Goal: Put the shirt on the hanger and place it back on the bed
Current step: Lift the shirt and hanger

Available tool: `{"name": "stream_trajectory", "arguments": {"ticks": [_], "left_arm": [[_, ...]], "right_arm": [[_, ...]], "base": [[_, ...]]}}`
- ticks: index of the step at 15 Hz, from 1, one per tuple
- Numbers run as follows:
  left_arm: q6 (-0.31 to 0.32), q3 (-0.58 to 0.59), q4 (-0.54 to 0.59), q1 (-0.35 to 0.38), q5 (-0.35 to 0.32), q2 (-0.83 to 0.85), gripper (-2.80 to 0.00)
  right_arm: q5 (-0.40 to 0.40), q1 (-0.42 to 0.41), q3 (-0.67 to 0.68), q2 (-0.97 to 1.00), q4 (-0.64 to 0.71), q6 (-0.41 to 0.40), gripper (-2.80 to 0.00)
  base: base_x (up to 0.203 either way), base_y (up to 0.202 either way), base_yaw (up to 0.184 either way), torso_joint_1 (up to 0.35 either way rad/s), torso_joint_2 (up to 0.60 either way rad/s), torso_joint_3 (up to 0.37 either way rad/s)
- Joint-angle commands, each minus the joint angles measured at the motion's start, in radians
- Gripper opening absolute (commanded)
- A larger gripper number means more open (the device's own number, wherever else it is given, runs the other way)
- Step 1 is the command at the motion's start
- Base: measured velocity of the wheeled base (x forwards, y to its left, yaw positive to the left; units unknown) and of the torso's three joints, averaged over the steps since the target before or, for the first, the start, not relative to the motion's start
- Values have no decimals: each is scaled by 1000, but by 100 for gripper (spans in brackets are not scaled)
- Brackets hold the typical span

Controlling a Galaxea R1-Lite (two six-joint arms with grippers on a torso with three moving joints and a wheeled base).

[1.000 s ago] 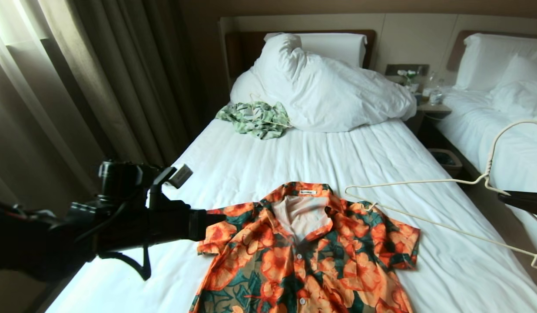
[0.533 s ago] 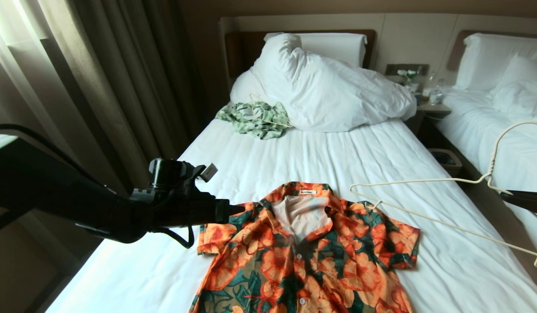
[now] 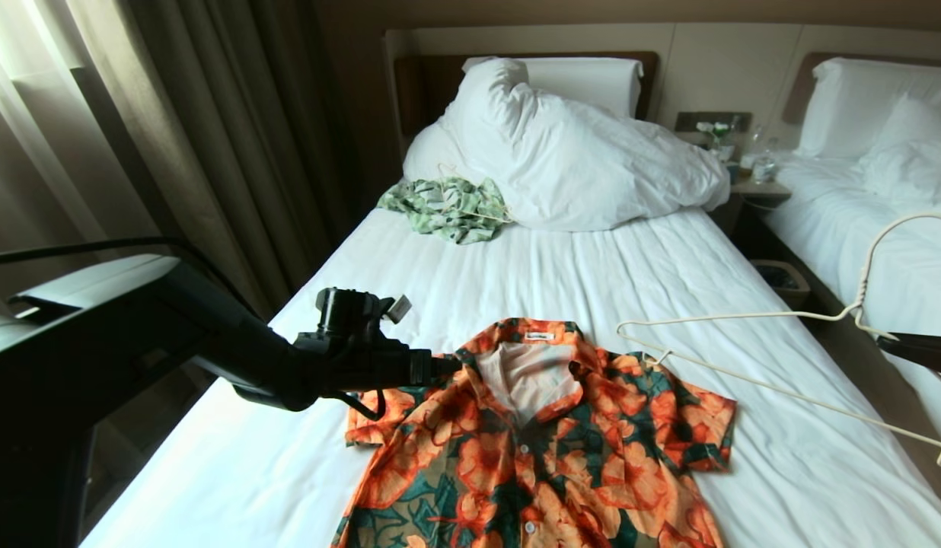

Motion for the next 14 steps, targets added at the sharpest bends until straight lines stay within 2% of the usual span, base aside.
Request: {"name": "stream_trajectory", "arguments": {"ticks": [1,6,14], "left_arm": [[-12,-28,-4,-28,4,46,0],[-17,-149,-3,-61,67,106,0],[-16,-222,1,-94,107,167,0]], "right_arm": [[8,1,-3,7,1,-4,-280],[8,1,-4,10,1,-6,-280],[8,5,-7,17,1,-4,-280]], "base": [[0,0,0,0,0,0],[0,0,0,0,0,0],[0,0,0,0,0,0]]}}
